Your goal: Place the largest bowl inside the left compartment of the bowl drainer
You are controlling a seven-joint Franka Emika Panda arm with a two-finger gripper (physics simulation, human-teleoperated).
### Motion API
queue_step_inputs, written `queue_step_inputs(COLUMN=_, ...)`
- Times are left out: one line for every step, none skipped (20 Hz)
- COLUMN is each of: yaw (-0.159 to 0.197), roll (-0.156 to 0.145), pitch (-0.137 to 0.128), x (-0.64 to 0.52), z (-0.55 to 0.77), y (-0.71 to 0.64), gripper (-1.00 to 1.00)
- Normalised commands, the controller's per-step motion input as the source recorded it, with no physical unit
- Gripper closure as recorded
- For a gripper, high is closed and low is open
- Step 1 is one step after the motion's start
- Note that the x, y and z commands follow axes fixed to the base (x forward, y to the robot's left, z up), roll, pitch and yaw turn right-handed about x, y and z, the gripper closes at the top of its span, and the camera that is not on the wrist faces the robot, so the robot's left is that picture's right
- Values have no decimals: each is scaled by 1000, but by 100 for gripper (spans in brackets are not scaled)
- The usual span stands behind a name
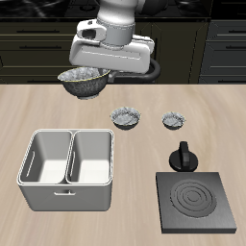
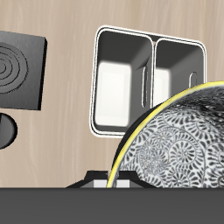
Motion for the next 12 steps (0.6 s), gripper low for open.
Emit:
queue_step_inputs(yaw=-70, roll=-42, pitch=0, x=323, z=212, y=-117, gripper=100)
queue_step_inputs(yaw=-18, roll=67, pitch=37, x=401, z=214, y=-105, gripper=100)
queue_step_inputs(yaw=11, roll=-72, pitch=-28, x=213, z=115, y=-136, gripper=100)
queue_step_inputs(yaw=0, roll=-11, pitch=-6, x=286, z=132, y=-79, gripper=100)
queue_step_inputs(yaw=57, roll=-17, pitch=-4, x=371, z=114, y=-190, gripper=100)
queue_step_inputs(yaw=-46, roll=-91, pitch=13, x=204, z=16, y=-120, gripper=100)
queue_step_inputs(yaw=47, roll=43, pitch=0, x=228, z=-34, y=63, gripper=100)
queue_step_inputs(yaw=14, roll=-60, pitch=24, x=465, z=-85, y=-146, gripper=100)
queue_step_inputs(yaw=25, roll=32, pitch=32, x=344, z=-120, y=78, gripper=100)
queue_step_inputs(yaw=-18, roll=-18, pitch=63, x=327, z=-162, y=-35, gripper=100)
queue_step_inputs(yaw=-1, roll=-53, pitch=14, x=172, z=-75, y=-6, gripper=100)
queue_step_inputs(yaw=39, roll=14, pitch=9, x=282, z=-134, y=71, gripper=100)
